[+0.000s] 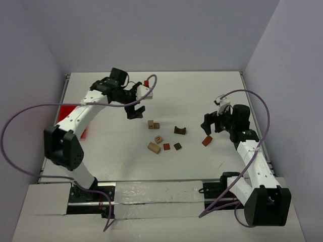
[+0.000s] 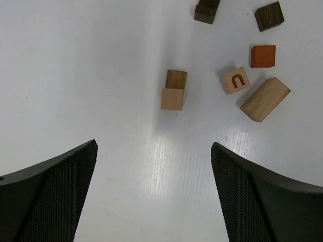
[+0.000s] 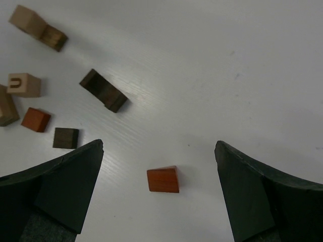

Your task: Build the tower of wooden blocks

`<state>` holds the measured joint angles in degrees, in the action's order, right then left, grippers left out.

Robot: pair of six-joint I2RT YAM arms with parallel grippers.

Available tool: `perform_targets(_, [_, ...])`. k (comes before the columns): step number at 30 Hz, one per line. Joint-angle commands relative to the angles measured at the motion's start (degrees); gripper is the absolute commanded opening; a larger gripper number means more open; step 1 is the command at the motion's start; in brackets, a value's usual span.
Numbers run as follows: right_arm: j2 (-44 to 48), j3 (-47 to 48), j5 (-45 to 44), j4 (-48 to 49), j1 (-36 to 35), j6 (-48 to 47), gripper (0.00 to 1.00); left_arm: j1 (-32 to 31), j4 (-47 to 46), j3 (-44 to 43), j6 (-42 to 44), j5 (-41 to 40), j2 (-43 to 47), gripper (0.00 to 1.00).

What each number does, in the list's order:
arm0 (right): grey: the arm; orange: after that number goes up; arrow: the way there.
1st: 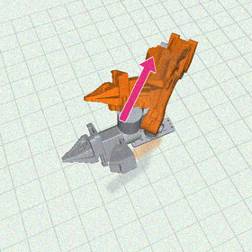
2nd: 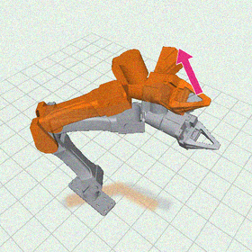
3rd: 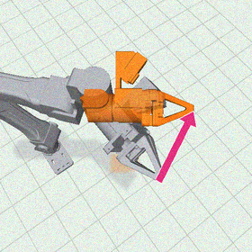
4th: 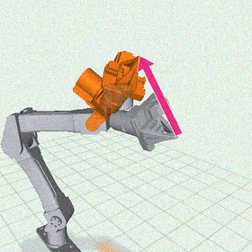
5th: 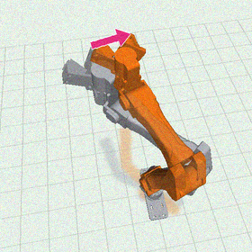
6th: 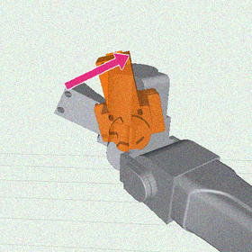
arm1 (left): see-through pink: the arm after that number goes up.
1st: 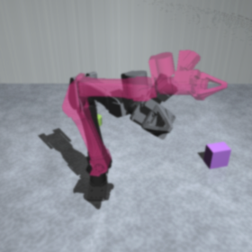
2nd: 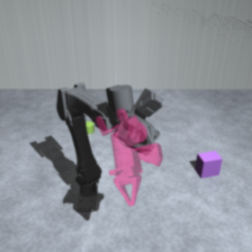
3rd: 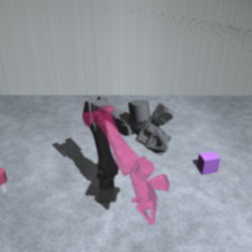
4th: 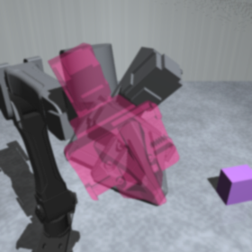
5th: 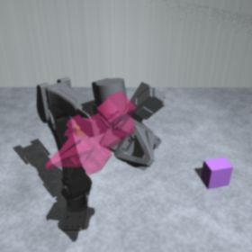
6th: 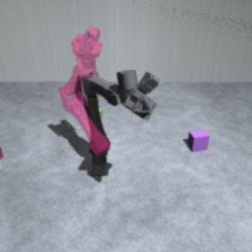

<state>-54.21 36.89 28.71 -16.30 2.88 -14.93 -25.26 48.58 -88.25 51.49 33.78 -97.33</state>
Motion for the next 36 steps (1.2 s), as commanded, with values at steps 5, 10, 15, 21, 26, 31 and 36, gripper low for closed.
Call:
perform_targets(5, [-10.63,14.07,14.26,-10.04,-11.82,-24.38,0.99,7.96,5.84,7.82,-0.47,12.09,9.26,0.99])
perform_targets(10, [-20.87,22.95,14.85,-20.62,-20.24,-44.34,0.99,10.72,6.81,11.48,0.12,17.30,11.65,0.99])
perform_targets(15, [-29.78,28.30,12.59,-21.79,-27.69,-53.16,0.92,11.08,4.73,14.72,-1.02,19.11,13.33,0.99])
perform_targets(21, [-38.16,31.75,11.14,-21.59,-32.97,-58.75,0.79,11.68,2.61,17.58,-0.89,19.45,13.93,0.99])
perform_targets(26, [-42.66,34.11,10.47,-22.30,-36.21,-61.55,0.64,12.75,2.55,18.05,0.13,20.88,12.61,0.99])
perform_targets(31, [-46.32,37.56,9.45,-26.26,-38.41,-66.55,0.57,13.15,2.14,18.07,0.92,21.02,11.31,0.99])
perform_targets(36, [-49.28,40.11,8.91,-28.10,-39.39,-67.78,0.58,13.95,1.71,18.19,1.16,21.54,11.20,0.99])
